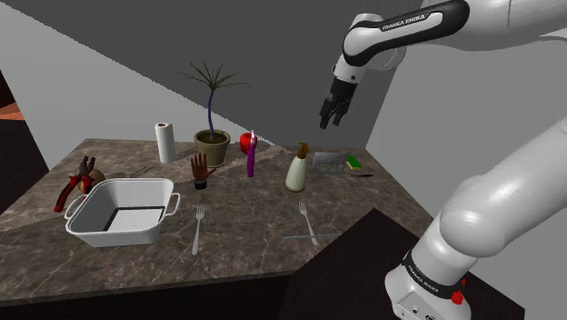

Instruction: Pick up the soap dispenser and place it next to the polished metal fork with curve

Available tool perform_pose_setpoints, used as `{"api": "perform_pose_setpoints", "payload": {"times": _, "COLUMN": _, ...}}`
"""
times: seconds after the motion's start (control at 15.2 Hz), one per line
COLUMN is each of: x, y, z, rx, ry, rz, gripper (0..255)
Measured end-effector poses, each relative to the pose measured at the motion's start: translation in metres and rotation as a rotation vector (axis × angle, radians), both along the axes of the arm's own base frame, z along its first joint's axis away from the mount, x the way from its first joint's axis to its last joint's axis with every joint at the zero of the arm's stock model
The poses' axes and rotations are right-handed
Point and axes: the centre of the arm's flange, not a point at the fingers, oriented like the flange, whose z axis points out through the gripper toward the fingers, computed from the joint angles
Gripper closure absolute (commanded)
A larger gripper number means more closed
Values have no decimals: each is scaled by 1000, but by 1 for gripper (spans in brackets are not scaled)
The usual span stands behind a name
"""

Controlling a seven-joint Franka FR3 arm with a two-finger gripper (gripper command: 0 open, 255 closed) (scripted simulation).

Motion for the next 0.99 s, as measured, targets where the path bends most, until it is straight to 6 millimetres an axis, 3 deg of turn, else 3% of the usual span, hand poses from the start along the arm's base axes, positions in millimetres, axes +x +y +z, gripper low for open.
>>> {"api": "perform_pose_setpoints", "payload": {"times": 0.99, "x": 144, "y": -75, "z": -122, "rx": -42, "ry": 56, "rz": 69, "gripper": 0}}
